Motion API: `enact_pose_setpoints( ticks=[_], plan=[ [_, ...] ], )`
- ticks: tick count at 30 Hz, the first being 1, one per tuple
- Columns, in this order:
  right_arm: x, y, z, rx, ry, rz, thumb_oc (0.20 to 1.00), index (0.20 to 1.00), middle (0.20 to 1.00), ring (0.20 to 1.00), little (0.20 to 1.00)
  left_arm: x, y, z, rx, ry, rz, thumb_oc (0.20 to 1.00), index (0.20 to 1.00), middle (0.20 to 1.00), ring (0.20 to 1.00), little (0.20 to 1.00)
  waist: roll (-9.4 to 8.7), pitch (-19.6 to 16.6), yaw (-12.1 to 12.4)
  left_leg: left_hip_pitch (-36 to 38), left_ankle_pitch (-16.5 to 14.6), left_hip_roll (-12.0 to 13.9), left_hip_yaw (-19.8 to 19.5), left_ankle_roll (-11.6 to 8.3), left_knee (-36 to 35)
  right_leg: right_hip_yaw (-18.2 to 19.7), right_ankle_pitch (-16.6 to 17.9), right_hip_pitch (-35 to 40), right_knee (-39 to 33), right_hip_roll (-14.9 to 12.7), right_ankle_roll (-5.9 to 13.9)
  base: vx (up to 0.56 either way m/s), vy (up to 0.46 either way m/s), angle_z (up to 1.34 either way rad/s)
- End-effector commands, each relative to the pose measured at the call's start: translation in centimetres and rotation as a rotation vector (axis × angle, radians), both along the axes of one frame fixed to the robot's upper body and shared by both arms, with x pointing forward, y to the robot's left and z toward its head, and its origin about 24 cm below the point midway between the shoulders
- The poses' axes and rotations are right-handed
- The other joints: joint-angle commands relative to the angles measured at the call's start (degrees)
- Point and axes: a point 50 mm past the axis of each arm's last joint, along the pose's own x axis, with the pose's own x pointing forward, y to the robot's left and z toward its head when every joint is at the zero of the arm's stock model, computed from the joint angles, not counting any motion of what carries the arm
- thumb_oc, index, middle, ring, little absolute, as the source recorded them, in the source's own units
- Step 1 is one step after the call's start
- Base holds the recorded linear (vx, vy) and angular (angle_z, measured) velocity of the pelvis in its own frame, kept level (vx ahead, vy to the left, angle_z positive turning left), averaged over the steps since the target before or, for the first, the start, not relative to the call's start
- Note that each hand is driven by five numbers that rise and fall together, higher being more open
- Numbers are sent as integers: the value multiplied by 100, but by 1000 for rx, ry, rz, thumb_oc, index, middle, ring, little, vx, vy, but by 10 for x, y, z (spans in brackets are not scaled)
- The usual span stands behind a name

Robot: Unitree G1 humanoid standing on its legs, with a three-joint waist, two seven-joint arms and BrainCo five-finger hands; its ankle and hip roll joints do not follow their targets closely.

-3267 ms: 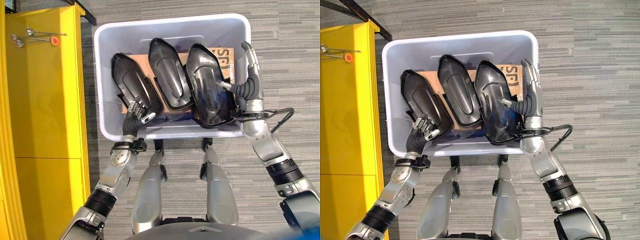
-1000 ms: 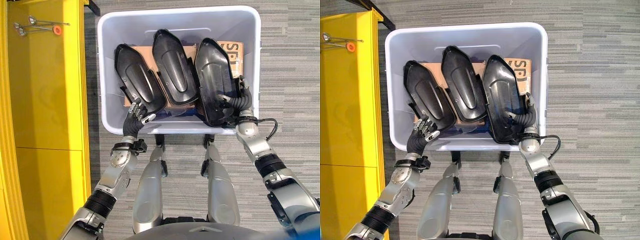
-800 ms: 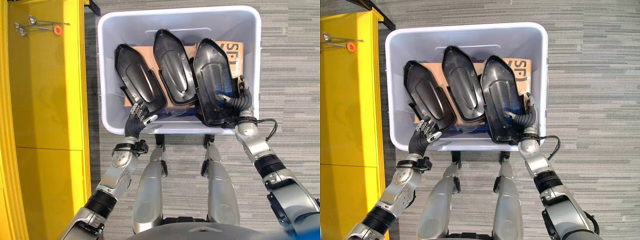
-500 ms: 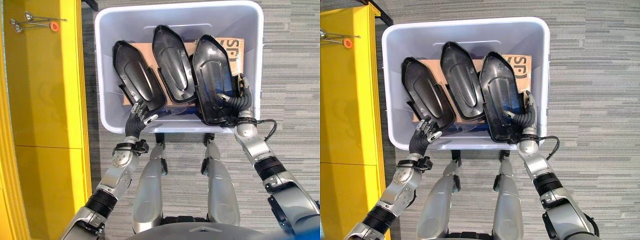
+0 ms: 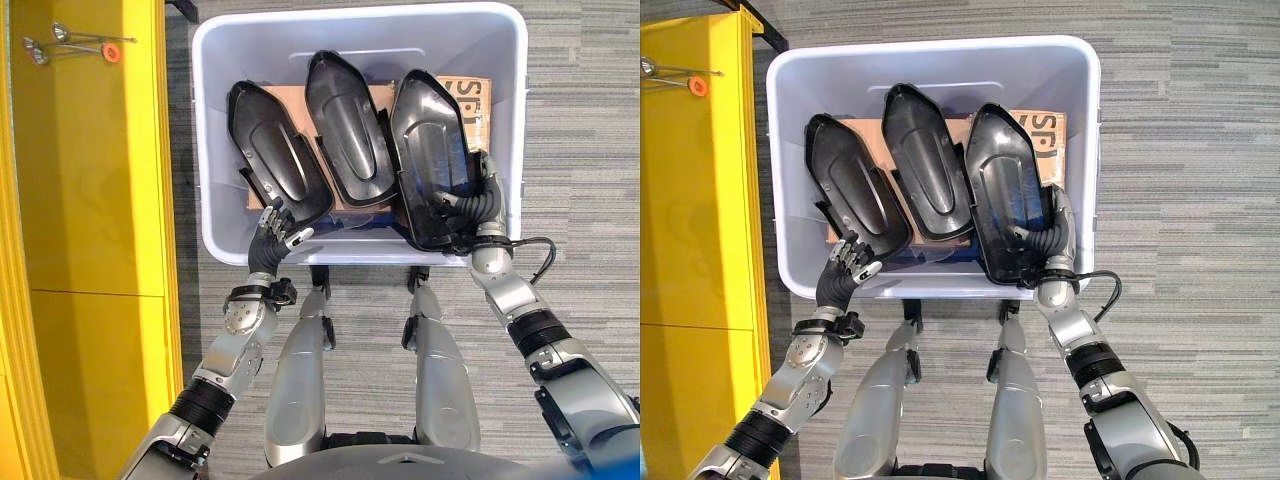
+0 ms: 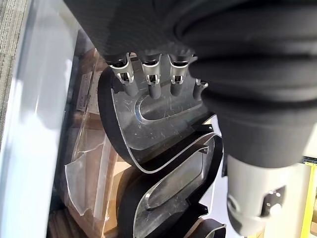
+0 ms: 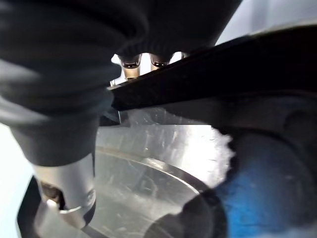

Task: Move parts from the plastic box to the shelf.

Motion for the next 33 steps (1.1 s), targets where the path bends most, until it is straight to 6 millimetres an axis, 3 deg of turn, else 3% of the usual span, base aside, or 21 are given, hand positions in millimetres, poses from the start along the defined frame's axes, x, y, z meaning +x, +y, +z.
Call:
enact_pose_setpoints(
  ticks=[1,2,4,5,15,22,31,33],
  plan=[
    [0,-6,-20,-90,126,-41,589,589,589,589,589,-7,11,17,31,-99,1,1000,1000,1000,1000,1000,-30,0,71,-500,-237,67,-250,-176,589,5,-613,145,886,-467,523,0,0,0],
    [2,-8,-25,-160,164,-52,200,200,200,200,200,-7,11,17,30,-100,-2,1000,1000,1000,1000,1000,-21,15,91,-505,-240,68,-271,-175,596,10,-614,142,895,-463,520,0,0,0],
    [3,-9,-24,-195,164,-58,200,200,200,200,200,-7,12,18,30,-103,-2,1000,1000,1000,1000,1000,-17,19,105,-509,-240,66,-269,-174,601,8,-616,143,900,-461,519,0,0,0],
    [5,-11,-18,-320,141,-67,200,200,200,200,200,-7,14,19,36,-111,2,1000,1000,1000,1000,1000,-6,32,104,-508,-240,63,-270,-178,598,11,-625,140,909,-455,519,0,0,0],
    [6,-7,-15,-331,124,-63,200,200,200,200,200,-2,8,21,29,-119,-7,1000,1000,1000,1000,1000,-19,55,102,-484,-230,57,-262,-171,577,6,-615,153,907,-466,528,-1,3,3],
    [5,-7,-8,-321,77,-68,200,200,200,200,200,-2,7,21,24,-120,-1,1000,1000,1000,1000,1000,-36,37,79,-430,-234,57,-261,-174,558,13,-618,198,897,-461,530,0,0,0],
    [-8,-4,5,-185,-48,-74,200,200,200,200,200,-3,9,18,22,-105,23,1000,1000,1000,1000,1000,-98,-22,6,-324,-252,82,-256,-166,541,2,-633,307,872,-453,533,0,0,0],
    [-15,-1,19,-172,-137,-68,200,200,200,200,200,-4,9,18,26,-103,30,1000,1000,1000,1000,1000,-129,-65,-32,-246,-261,93,-241,-171,518,10,-633,378,849,-449,541,0,0,0]
  ],
)
